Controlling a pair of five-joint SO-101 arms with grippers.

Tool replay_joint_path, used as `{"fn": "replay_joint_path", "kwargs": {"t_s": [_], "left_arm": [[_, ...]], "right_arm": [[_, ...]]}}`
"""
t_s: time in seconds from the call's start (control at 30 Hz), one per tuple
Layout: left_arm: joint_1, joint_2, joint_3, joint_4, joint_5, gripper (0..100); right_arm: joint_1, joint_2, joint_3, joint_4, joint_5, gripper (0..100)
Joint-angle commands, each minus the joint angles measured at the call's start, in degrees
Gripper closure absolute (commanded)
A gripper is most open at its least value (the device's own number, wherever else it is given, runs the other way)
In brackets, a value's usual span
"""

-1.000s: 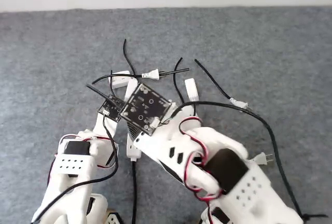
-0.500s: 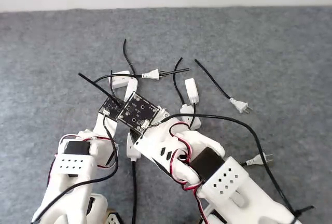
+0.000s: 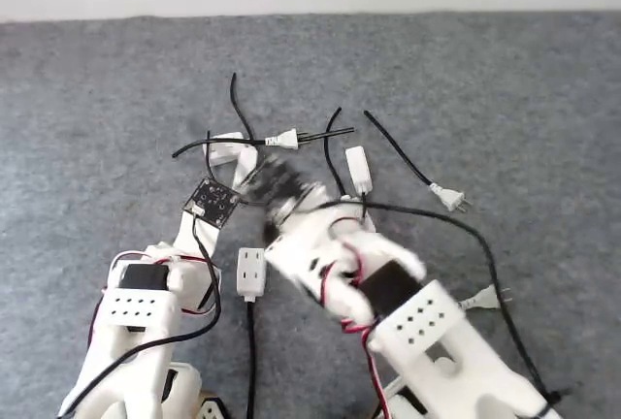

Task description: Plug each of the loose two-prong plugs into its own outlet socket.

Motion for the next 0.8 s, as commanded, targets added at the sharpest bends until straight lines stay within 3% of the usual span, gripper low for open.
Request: {"fn": "replay_joint_path", "kwargs": {"t_s": [0.0, 0.17, 0.33, 0.63, 0.77], "left_arm": [[-3.43, -0.53, -1.89, -1.14, -0.18, 98], [-10.46, -3.16, -2.33, -4.75, 2.81, 98], [-14.95, -7.12, -2.15, -6.07, 7.3, 98], [-15.82, -12.75, 1.89, -8.26, 8.88, 98], [-15.74, -15.47, 3.3, -8.18, 8.97, 98]], "right_arm": [[6.02, 0.84, -4.4, 6.2, -2.46, 99.0], [10.42, 4.7, 1.23, 6.55, -2.2, 99.0], [10.33, 7.52, 5.01, 5.76, -0.88, 99.0], [10.24, 19.82, 5.01, 0.75, -0.79, 98.5], [10.51, 24.75, 2.2, 0.22, -0.18, 91.7]]}}
